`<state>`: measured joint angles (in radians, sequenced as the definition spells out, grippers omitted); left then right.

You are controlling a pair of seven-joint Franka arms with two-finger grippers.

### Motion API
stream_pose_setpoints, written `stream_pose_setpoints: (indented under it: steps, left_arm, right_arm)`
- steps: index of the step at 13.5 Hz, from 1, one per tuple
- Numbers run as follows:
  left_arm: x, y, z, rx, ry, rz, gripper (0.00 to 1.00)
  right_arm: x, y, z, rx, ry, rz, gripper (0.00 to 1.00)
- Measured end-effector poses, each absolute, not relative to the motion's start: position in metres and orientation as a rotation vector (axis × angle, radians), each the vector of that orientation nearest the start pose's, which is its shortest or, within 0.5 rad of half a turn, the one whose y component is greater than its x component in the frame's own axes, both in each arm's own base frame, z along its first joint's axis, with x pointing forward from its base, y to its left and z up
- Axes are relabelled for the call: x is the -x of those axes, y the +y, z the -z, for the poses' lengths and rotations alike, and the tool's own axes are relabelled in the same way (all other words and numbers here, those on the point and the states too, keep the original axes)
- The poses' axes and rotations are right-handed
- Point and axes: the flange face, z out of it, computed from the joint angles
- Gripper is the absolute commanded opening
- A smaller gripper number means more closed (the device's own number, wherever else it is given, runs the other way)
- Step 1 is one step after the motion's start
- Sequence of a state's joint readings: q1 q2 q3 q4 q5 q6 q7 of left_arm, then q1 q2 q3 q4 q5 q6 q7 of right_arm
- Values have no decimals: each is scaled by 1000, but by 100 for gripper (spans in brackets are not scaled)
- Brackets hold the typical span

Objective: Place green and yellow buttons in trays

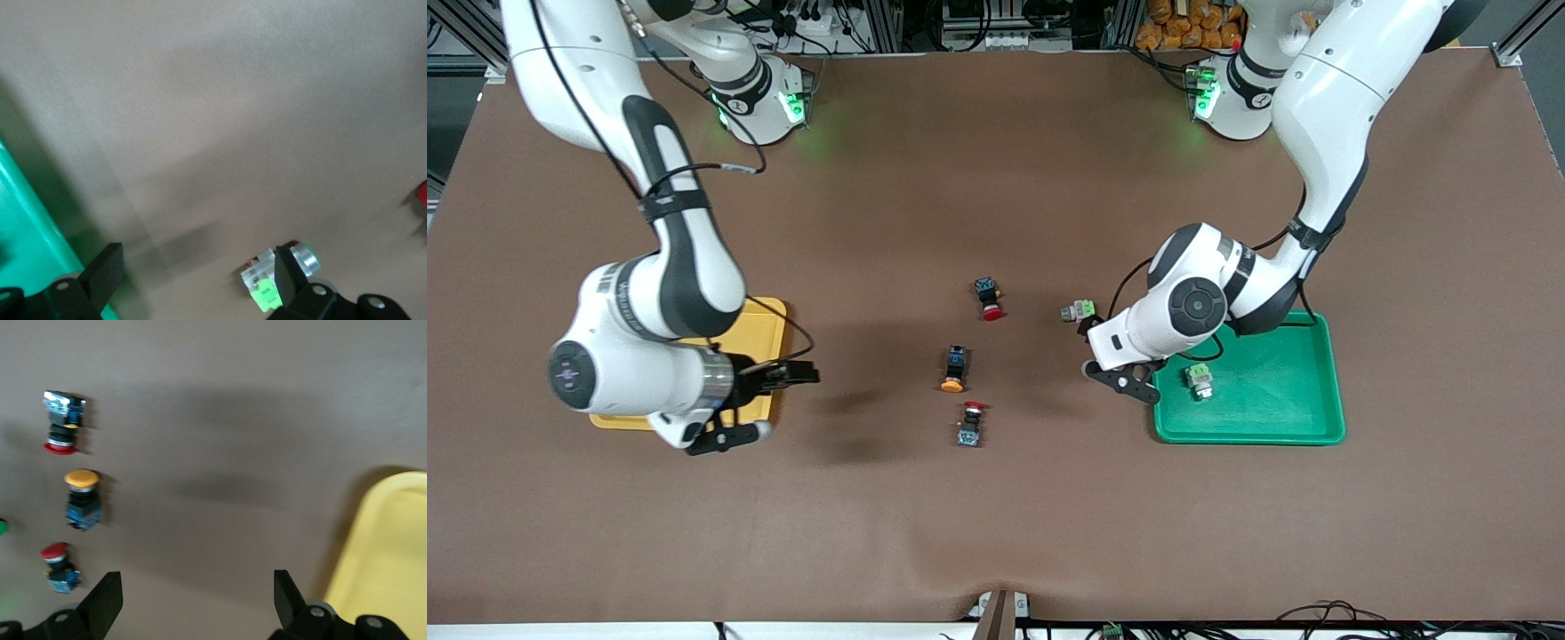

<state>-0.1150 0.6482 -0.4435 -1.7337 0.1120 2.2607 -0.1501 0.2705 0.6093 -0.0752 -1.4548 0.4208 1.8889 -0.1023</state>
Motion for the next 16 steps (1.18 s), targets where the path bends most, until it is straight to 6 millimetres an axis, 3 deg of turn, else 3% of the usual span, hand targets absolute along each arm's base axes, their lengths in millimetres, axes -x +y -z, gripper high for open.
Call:
stream_pose_setpoints:
  steps: [4,7,11,16]
  left_arm:
    - [-554,-340,-226,3202,678,-206,100]
    - [-541,-348,-218,3213,651,-186,100]
    - [-513,-377,-212,3147,668,-163,100]
    - [-493,-372,-195,3102,718,-111,100]
  right_arm:
    - [-671,228,-304,2773,-99,-213,100]
    - [-657,286,-290,2793,35,-191,100]
    - [-632,356,-259,2811,128,-139,100]
    - [-619,379,-197,2838,174,-84,100]
